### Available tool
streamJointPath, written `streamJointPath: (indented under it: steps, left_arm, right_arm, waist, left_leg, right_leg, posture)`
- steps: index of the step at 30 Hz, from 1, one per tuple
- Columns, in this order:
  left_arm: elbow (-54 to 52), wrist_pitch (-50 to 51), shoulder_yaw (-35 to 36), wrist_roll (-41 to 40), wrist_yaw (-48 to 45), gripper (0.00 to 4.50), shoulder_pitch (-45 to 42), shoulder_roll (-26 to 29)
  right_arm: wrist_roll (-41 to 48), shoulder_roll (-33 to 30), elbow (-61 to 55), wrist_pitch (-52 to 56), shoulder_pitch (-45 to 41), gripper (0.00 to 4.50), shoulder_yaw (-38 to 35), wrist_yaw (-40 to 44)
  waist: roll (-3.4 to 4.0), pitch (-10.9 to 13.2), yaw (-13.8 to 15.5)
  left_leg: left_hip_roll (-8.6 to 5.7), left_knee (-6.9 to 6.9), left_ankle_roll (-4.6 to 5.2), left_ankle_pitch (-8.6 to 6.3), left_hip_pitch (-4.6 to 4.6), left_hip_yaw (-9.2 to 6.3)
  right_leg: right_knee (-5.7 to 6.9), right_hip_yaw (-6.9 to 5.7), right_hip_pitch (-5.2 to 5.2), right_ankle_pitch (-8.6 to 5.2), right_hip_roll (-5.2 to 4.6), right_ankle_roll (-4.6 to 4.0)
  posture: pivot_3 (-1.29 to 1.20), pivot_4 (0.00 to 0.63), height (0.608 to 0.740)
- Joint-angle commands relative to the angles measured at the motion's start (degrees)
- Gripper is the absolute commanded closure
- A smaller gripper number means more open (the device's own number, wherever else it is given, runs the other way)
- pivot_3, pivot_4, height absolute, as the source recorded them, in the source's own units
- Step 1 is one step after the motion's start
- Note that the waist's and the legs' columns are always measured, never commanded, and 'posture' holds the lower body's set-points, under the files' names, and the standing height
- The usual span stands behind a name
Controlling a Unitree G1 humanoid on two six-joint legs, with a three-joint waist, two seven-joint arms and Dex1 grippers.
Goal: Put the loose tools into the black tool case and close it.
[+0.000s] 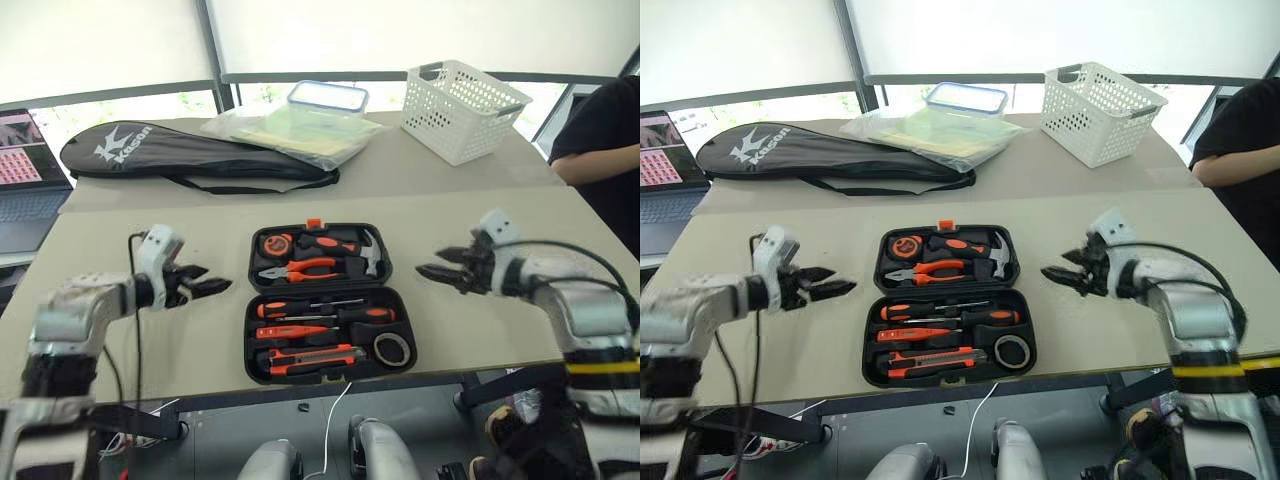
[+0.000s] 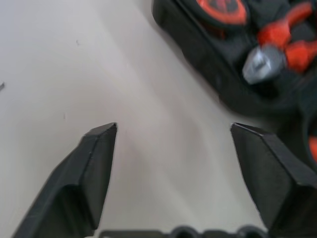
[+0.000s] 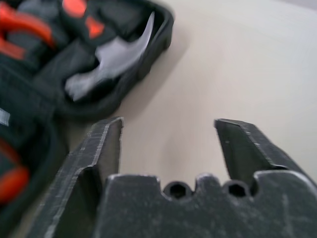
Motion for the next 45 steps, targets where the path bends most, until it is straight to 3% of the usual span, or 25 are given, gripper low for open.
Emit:
streamJointPath:
  steps: [1, 7, 8, 10, 21, 27, 35, 39, 45]
  left_arm:
    - [3.6, 5.3, 2.5, -2.1, 4.4, 0.0, -5.7, -3.2]
    - [11.6, 5.7, 4.2, -1.9, 10.8, 0.0, -13.4, -9.2]
    - [12.4, 5.4, 4.2, -1.8, 11.3, 0.0, -13.9, -9.8]
    - [12.8, 5.0, 4.1, -2.0, 11.8, 0.53, -14.1, -10.5]
    - [11.8, 2.9, 0.7, -0.6, 10.8, 4.41, -11.4, -9.7]
    - [10.3, 0.8, 0.6, -0.6, 9.8, 4.49, -11.0, -9.4]
    - [5.5, -17.0, 0.4, 2.6, 8.5, 4.49, -10.9, -9.6]
    - [1.7, -38.6, -2.4, 10.4, 8.5, 4.49, -7.4, -8.6]
    - [-4.0, -48.2, -3.1, 13.4, 8.5, 4.49, 0.9, -8.2]
  right_arm:
    - [-0.6, 2.7, 5.6, 2.3, -5.6, 0.07, 0.9, -3.5]
    - [-4.3, 7.9, 18.5, 1.5, -14.7, 0.07, 4.7, -7.2]
    - [-4.4, 8.5, 20.1, 1.2, -15.9, 0.31, 4.7, -7.5]
    - [-4.7, 9.3, 21.9, 0.9, -17.3, 0.72, 4.7, -7.6]
    - [-5.7, 9.4, 20.7, 0.5, -17.6, 4.43, 7.0, -6.4]
    - [-5.3, 9.7, 18.5, 0.5, -18.1, 4.5, 6.7, -6.5]
    - [-8.5, 11.2, 15.8, -17.5, -20.9, 4.5, 4.4, -12.7]
    - [-16.6, 7.8, 11.4, -35.7, -15.3, 4.5, 8.4, -15.0]
    - [-17.5, 7.3, 7.1, -45.2, -6.3, 4.5, 6.5, -17.6]
  waist:
    - [0.0, 0.0, -0.1]
    - [0.01, 0.0, -0.5]
    - [0.02, 0.0, -0.5]
    - [0.02, 0.0, -0.7]
    - [0.05, 0.0, -0.4]
    - [0.06, -0.1, -0.4]
    - [0.06, 0.0, -0.5]
    - [0.07, 0.0, -0.4]
    - [0.07, 0.0, -0.9]
  left_leg:
    - [0.0, 0.0, 0.0, 0.0, -0.02, 0.0]
    - [-0.08, -0.03, -0.02, 0.0, -0.09, -0.01]
    - [-0.08, -0.03, -0.03, 0.0, -0.08, -0.01]
    - [-0.13, -0.03, -0.04, 0.01, -0.06, -0.01]
    - [-0.29, 0.12, -0.15, 0.07, 0.08, -0.07]
    - [-0.25, 0.11, -0.16, 0.08, 0.13, -0.13]
    - [-0.26, 0.1, -0.22, 0.11, 0.0, -0.13]
    - [-0.3, 0.08, -0.22, 0.11, -0.33, -0.09]
    - [-0.36, 0.14, -0.21, 0.12, -0.69, -0.02]
  right_leg:
    - [0.01, 0.0, -0.01, 0.02, 0.0, 0.02]
    - [-0.02, -0.08, -0.15, 0.03, -0.01, 0.04]
    - [-0.03, -0.09, -0.15, 0.04, -0.01, 0.04]
    - [-0.01, -0.08, -0.15, 0.04, -0.01, 0.04]
    - [0.02, -0.07, -0.03, 0.04, -0.05, 0.05]
    - [0.04, 0.01, -0.01, 0.04, -0.08, 0.05]
    - [0.04, 0.01, -0.14, 0.06, -0.08, 0.02]
    - [0.34, -0.05, -0.57, 0.06, -0.07, 0.02]
    - [0.42, -0.1, -1.07, 0.05, -0.06, 0.01]
  posture:
    - [0.0, 0.15, 0.74]
    - [0.0, 0.15, 0.74]
    - [0.0, 0.15, 0.74]
    - [0.0, 0.15, 0.74]
    - [0.0, 0.15, 0.74]
    - [0.0, 0.15, 0.74]
    - [0.0, 0.15, 0.74]
    - [0.0, 0.15, 0.74]
    - [0.0, 0.15, 0.74]
